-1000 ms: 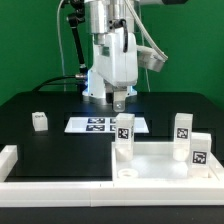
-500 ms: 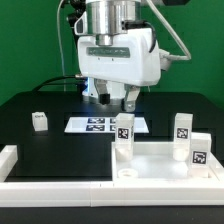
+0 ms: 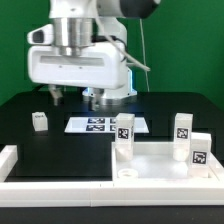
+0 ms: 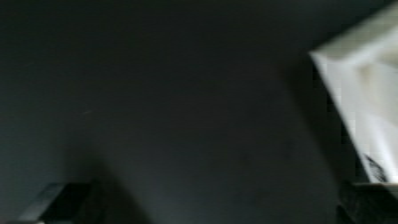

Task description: Assemble square table

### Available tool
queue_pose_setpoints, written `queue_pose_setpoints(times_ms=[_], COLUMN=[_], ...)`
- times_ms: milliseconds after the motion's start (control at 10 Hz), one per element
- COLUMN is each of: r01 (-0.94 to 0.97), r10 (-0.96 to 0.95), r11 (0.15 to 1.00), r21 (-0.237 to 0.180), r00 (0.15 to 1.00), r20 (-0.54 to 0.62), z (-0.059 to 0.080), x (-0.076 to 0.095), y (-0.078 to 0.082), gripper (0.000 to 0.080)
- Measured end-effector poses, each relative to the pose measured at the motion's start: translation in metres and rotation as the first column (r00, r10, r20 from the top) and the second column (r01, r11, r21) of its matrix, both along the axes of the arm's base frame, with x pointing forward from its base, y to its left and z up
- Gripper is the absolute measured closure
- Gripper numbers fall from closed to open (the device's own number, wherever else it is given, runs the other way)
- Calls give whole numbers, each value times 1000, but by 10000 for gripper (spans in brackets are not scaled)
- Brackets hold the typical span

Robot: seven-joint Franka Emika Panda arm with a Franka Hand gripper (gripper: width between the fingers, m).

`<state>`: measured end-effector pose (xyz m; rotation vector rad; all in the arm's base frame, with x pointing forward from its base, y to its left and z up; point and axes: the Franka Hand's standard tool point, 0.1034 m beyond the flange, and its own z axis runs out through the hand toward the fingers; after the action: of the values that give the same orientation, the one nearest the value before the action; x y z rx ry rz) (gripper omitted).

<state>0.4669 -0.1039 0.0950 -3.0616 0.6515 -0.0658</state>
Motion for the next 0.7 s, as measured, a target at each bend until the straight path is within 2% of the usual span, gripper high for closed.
queue_pose_setpoints(times_ms=[100,600,700], r01=[-32,-364,-399], r10=[32,364,398], r11=[999,931,917], r21=[-8,-30,-16], r00=[999,931,917], r20=[6,-8,-40], z=[1,0,-5], x=[0,-1,-11], y=[-6,-10,-15], gripper=[150,150,150])
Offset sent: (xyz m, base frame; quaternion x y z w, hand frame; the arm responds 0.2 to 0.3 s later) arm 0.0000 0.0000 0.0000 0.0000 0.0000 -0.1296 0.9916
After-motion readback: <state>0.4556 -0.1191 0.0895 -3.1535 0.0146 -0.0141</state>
